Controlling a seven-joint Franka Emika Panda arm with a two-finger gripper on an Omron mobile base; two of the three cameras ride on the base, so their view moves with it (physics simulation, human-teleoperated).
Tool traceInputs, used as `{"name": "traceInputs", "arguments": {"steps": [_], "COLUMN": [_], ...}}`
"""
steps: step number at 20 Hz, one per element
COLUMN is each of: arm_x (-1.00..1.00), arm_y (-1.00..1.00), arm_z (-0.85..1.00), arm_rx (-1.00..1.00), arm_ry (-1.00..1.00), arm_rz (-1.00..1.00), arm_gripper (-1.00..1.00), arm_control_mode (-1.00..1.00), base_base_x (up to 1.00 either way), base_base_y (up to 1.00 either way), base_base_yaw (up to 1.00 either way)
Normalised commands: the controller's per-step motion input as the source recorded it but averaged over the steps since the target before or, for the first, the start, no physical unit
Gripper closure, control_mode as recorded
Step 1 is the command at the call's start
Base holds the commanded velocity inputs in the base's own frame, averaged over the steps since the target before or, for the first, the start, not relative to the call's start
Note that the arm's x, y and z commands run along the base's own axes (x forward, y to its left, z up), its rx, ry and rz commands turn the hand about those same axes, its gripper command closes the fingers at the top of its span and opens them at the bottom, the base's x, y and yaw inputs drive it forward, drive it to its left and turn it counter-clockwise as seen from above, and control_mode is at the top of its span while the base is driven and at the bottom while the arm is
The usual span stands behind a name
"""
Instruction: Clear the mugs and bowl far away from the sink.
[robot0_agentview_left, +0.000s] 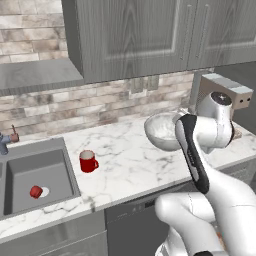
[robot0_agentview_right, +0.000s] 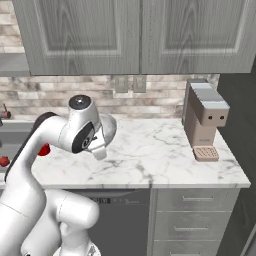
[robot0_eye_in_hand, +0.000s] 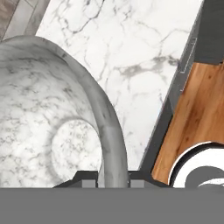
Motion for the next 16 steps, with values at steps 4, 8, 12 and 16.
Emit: {"name": "traceInputs", "arguments": {"steps": [4,8,12,16], "arm_x": [-0.84,-0.74,-0.73,-0.79], "arm_y": [-0.08,-0.02,-0.03,0.0], "arm_z": [0.37,0.33,0.45,0.52], "arm_rx": [0.06,0.01,0.01,0.0], "arm_ry": [0.0,-0.01,-0.06,-0.13], "arm_rz": [0.11,0.02,-0.11,-0.22], "arm_gripper": [1.0,1.0,1.0,1.0], "arm_control_mode": [-1.0,-1.0,-1.0,-1.0], "base_base_x": [0.0,0.0,0.0,0.0], "base_base_y": [0.0,0.0,0.0,0.0], "base_base_yaw": [0.0,0.0,0.0,0.0]}}
